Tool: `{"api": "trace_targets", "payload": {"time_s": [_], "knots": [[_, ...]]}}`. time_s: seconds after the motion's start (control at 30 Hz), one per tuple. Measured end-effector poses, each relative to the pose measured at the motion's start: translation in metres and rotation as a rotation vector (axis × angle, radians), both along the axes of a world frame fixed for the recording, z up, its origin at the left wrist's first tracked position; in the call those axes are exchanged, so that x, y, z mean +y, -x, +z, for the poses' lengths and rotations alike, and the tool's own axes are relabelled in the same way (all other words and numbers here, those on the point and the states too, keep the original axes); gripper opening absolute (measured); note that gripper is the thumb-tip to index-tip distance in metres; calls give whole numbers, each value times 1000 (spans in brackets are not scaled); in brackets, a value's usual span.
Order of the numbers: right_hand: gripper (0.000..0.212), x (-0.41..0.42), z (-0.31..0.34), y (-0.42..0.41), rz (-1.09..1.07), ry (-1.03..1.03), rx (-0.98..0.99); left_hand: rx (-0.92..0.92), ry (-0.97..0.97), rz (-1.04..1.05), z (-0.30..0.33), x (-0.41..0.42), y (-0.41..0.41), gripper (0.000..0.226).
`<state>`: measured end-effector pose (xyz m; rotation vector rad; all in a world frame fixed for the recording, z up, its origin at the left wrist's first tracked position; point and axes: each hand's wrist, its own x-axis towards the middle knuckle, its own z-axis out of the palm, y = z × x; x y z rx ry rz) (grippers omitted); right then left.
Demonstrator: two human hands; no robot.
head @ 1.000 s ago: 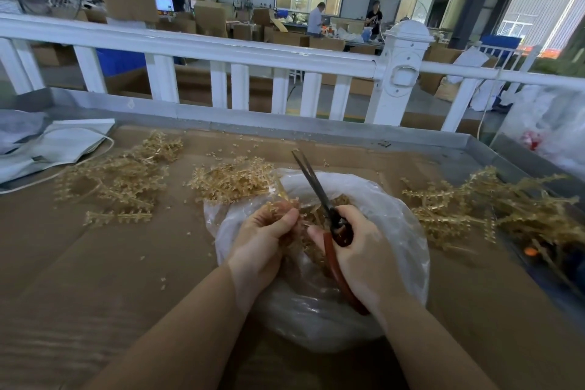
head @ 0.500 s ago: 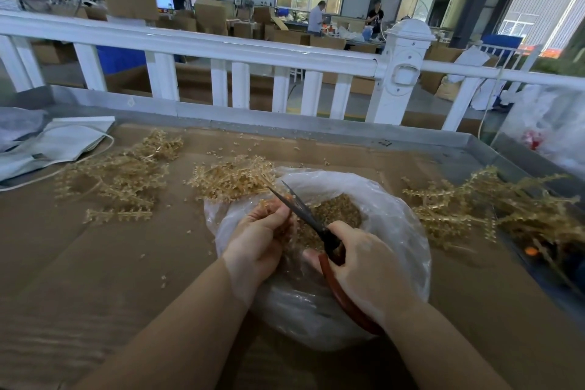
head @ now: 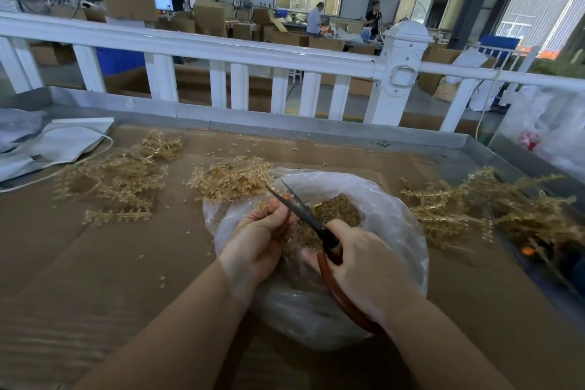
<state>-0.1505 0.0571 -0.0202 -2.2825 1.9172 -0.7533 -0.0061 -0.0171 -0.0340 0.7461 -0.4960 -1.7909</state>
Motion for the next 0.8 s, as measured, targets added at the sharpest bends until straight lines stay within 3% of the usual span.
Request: {"api": "trace_targets", "payload": {"time_s": [0.6,0.8], "knots": [[31,-5,2,-5,-10,-55,-80,-81,47,-30,1,5,2,29],[31,-8,2,-3,-7,-44,-62,-77,43,-45,0,4,1,20]]}}
